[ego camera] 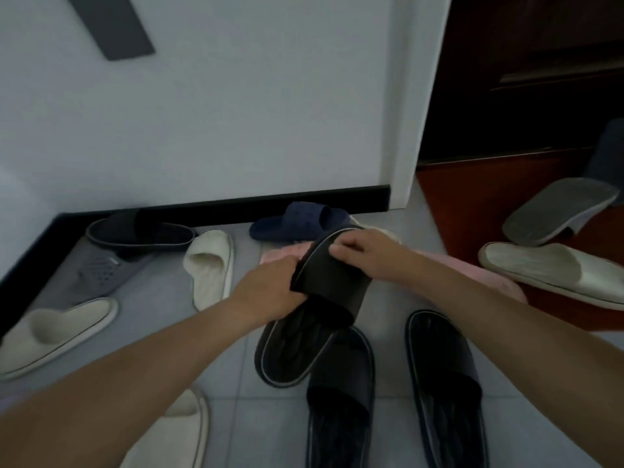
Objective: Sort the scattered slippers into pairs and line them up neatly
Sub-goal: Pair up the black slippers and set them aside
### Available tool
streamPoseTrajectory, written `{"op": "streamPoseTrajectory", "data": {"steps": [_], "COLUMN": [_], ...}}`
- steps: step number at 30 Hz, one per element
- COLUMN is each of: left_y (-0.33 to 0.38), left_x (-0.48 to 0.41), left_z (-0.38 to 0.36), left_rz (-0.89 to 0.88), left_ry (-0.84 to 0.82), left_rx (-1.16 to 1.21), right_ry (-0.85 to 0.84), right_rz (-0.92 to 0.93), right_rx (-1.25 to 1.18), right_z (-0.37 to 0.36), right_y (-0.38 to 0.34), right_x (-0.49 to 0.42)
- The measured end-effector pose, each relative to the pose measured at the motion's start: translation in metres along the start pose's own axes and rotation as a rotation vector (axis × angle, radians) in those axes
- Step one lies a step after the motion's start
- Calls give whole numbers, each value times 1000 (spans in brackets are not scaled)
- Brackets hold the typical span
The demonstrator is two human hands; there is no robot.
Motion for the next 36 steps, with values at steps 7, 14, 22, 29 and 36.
{"op": "streamPoseTrajectory", "data": {"steps": [7,14,22,29,36], "left_y": [-97,-123,-113,-129,-90], "left_x": [73,103,89,110,86], "left_z": [-65,-128,-151,-137,-115], "left_rz": [412,544,472,582,57], "left_ry": [-110,-203,-402,-651,-391], "left_rx": [317,276,198,317,-31], "right_ry": [-41,-600,-370,-431,-482], "right_rz": [-336,-691,-614,-557,-612], "right_rx": [149,258,403,284,210], "right_z": [-57,-136,-150,-171,-151], "right_y": [25,61,54,48,52], "right_x": [36,121,126,127,115]}}
Point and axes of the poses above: each hand's wrist, its own x-axis away from the middle knuckle, its own z-axis out of the back of the hand, y = z × x, the point moved 2 cm from there along -x, towards the middle knuckle, and after that the axes turned 2 degrees about -z, right-handed, at the moved point
